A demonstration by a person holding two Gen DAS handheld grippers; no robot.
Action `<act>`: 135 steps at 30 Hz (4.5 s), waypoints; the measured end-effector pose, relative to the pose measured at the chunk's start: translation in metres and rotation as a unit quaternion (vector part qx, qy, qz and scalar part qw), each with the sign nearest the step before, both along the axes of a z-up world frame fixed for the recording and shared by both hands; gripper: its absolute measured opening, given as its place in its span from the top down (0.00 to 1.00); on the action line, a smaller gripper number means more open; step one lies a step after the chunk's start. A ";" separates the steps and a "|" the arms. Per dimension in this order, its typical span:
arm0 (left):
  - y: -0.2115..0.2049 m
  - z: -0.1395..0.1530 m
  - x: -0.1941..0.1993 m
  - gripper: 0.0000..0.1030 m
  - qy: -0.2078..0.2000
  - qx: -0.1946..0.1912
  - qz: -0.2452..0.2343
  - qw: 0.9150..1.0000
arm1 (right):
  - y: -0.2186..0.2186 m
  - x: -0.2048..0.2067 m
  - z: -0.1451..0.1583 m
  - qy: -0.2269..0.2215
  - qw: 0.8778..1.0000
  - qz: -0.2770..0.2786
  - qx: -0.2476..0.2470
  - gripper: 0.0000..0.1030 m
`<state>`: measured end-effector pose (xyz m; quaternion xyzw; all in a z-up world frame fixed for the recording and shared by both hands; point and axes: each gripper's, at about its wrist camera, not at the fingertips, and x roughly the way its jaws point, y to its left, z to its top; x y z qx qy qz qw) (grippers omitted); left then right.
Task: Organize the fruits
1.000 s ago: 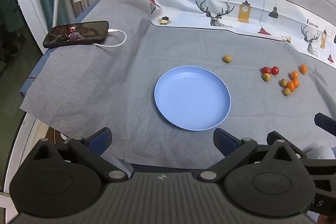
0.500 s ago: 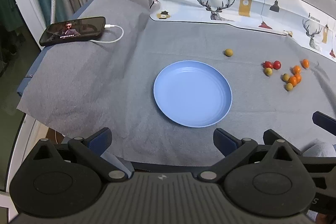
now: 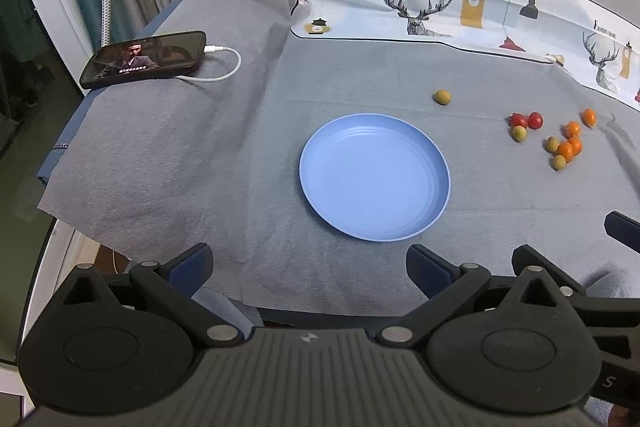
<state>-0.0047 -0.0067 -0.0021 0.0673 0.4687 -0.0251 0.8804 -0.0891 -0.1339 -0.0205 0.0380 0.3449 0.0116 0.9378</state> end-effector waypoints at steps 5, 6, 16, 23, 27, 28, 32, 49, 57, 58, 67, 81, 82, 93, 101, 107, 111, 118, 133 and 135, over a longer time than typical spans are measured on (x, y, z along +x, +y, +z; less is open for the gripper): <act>0.001 0.000 0.000 0.00 -0.001 0.001 0.000 1.000 | 0.000 0.000 0.000 0.002 1.000 -0.003 0.000 0.00; 0.001 0.000 0.000 0.00 -0.001 0.001 0.000 1.000 | 0.001 0.000 0.000 0.003 1.000 -0.003 0.000 0.00; 0.000 0.000 -0.001 0.00 -0.002 0.003 0.000 1.000 | 0.002 0.000 0.000 0.005 1.000 -0.003 0.000 0.00; 0.001 -0.001 -0.001 0.00 0.000 0.004 0.003 1.000 | 0.001 -0.003 -0.002 0.007 1.000 -0.003 0.000 0.00; 0.002 -0.001 0.000 0.00 0.001 0.004 0.003 1.000 | 0.002 -0.002 -0.003 0.007 1.000 -0.003 0.000 0.00; 0.002 -0.001 0.000 0.00 0.001 0.004 0.003 1.000 | 0.002 -0.002 -0.003 0.007 1.000 -0.003 0.000 0.00; 0.002 -0.002 0.000 0.00 0.001 0.005 0.003 1.000 | 0.002 -0.001 -0.003 0.008 1.000 -0.003 0.001 0.00; 0.000 -0.010 0.005 0.00 0.014 0.011 0.005 1.000 | 0.003 0.004 -0.012 0.018 1.000 0.003 0.007 0.00; -0.006 -0.018 0.014 0.00 0.027 0.024 0.003 0.999 | -0.006 0.011 -0.021 0.030 0.999 -0.003 0.020 0.00; -0.008 -0.019 0.016 0.00 0.029 0.026 0.002 0.999 | -0.008 0.012 -0.023 0.031 0.999 -0.005 0.022 0.00; -0.038 -0.033 0.040 0.00 0.060 0.035 -0.025 0.997 | -0.037 0.026 -0.055 0.054 0.996 -0.058 0.041 0.00; -0.182 -0.070 0.176 0.00 0.061 0.043 -0.121 0.990 | -0.184 0.108 -0.148 0.039 0.956 -0.287 0.040 0.00; -0.194 -0.078 0.190 0.00 0.061 0.047 -0.126 0.989 | -0.192 0.118 -0.157 0.041 0.954 -0.293 0.036 0.00; -0.251 -0.171 0.321 0.00 0.086 0.073 -0.120 0.986 | -0.209 0.183 -0.213 0.032 0.945 -0.324 -0.022 0.00; -0.248 -0.190 0.349 0.06 0.105 0.076 -0.124 0.984 | -0.207 0.180 -0.214 0.024 0.940 -0.340 -0.023 0.01; -0.264 -0.175 0.332 0.71 0.079 0.066 -0.186 0.977 | -0.204 0.172 -0.202 0.015 0.946 -0.322 -0.018 0.73; -0.261 -0.157 0.315 0.71 0.061 0.031 -0.209 0.975 | -0.208 0.168 -0.198 0.006 0.947 -0.320 -0.002 0.74; -0.246 -0.091 0.258 0.71 0.028 -0.034 -0.229 0.972 | -0.217 0.147 -0.180 -0.007 0.942 -0.335 0.014 0.74; -0.113 0.015 0.078 0.71 0.018 -0.064 -0.154 0.986 | -0.136 0.029 -0.052 -0.048 0.979 -0.161 0.118 0.74; -0.088 0.019 0.054 0.71 0.017 -0.063 -0.139 0.988 | -0.115 0.010 -0.039 -0.053 0.984 -0.125 0.118 0.74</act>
